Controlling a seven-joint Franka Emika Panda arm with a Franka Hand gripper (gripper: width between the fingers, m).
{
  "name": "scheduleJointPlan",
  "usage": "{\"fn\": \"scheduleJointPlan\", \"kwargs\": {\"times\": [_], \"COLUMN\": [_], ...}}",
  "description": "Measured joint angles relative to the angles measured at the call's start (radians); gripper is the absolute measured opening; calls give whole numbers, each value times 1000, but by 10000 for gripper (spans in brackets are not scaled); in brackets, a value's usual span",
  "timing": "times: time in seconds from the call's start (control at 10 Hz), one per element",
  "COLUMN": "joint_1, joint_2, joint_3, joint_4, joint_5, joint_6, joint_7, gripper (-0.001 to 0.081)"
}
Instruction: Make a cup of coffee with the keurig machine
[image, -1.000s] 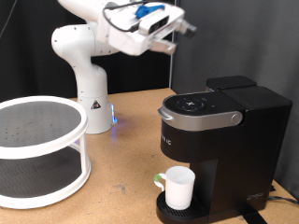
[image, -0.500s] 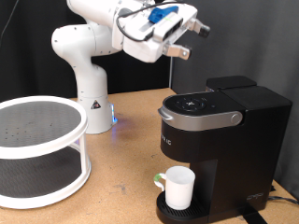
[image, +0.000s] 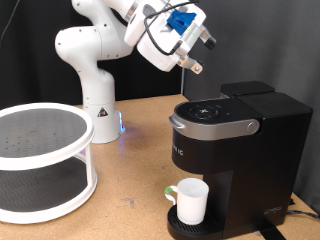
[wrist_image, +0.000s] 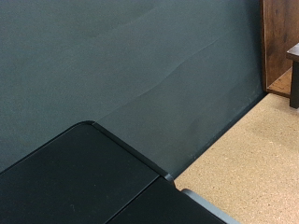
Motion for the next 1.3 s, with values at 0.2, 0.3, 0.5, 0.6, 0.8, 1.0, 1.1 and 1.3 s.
{"fn": "scheduleJointPlan", "kwargs": {"times": [0.2,0.3,0.5,0.6,0.8,1.0,1.1,1.3], "joint_1": [-10,-25,-36,-32,-28,-32,-32,-32], "joint_2": [4,11,29,29,28,40,54,92], "joint_3": [3,14,43,57,65,79,96,128], "joint_4": [-1,12,39,40,34,89,142,255], "joint_5": [-120,-281,-484,-492,-492,-659,-759,-912], "joint_6": [-53,-130,-197,-141,-106,-234,-309,-423], "joint_7": [60,146,209,189,176,201,231,284], "gripper": [800,800,800,800,800,800,800,800]}}
